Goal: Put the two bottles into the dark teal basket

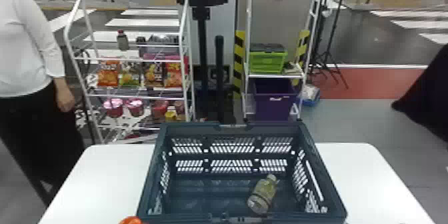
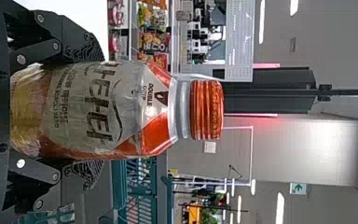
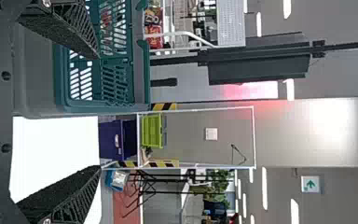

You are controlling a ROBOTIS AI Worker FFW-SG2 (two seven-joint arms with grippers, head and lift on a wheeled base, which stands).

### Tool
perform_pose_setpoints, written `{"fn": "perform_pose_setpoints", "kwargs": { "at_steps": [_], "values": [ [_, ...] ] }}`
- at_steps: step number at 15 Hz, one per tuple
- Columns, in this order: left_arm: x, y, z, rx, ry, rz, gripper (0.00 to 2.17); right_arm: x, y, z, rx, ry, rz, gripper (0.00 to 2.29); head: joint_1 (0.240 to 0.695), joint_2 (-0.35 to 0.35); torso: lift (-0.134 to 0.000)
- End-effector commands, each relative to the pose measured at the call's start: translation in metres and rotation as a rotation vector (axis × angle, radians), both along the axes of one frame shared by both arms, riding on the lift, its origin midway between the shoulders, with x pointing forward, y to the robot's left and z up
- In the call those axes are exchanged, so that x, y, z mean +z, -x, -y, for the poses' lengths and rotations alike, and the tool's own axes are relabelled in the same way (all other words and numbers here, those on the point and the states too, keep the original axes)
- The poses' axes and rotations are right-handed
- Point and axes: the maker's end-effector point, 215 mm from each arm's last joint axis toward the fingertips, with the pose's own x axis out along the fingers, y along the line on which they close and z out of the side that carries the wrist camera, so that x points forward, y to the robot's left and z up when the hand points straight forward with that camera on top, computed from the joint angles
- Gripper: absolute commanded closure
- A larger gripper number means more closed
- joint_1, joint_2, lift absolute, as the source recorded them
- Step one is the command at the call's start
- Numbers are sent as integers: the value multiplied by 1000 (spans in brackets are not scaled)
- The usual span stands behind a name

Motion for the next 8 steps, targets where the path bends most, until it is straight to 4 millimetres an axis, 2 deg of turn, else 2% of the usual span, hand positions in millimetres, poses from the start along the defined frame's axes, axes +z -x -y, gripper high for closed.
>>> {"fn": "perform_pose_setpoints", "kwargs": {
  "at_steps": [1, 2, 4, 7, 8],
  "values": [
    [8, -9, 4, -5, -4, 5, 2148, -24, 30, 8, -20, -16, 15, 36, 499, 0, 0],
    [12, -11, 6, -7, -8, 0, 2148, -32, 39, 11, -24, -15, 13, 36, 499, 0, 0],
    [36, -19, 11, -15, -24, 23, 2148, -46, 57, 19, -40, -18, 16, 36, 499, 0, 0],
    [72, -31, 20, -27, -44, 49, 2145, -52, 74, 33, -63, -5, 22, 36, 499, 0, 0],
    [78, -37, 22, -30, -56, 55, 2145, -48, 78, 35, -67, -6, 39, 36, 499, 0, 0]
  ]
}}
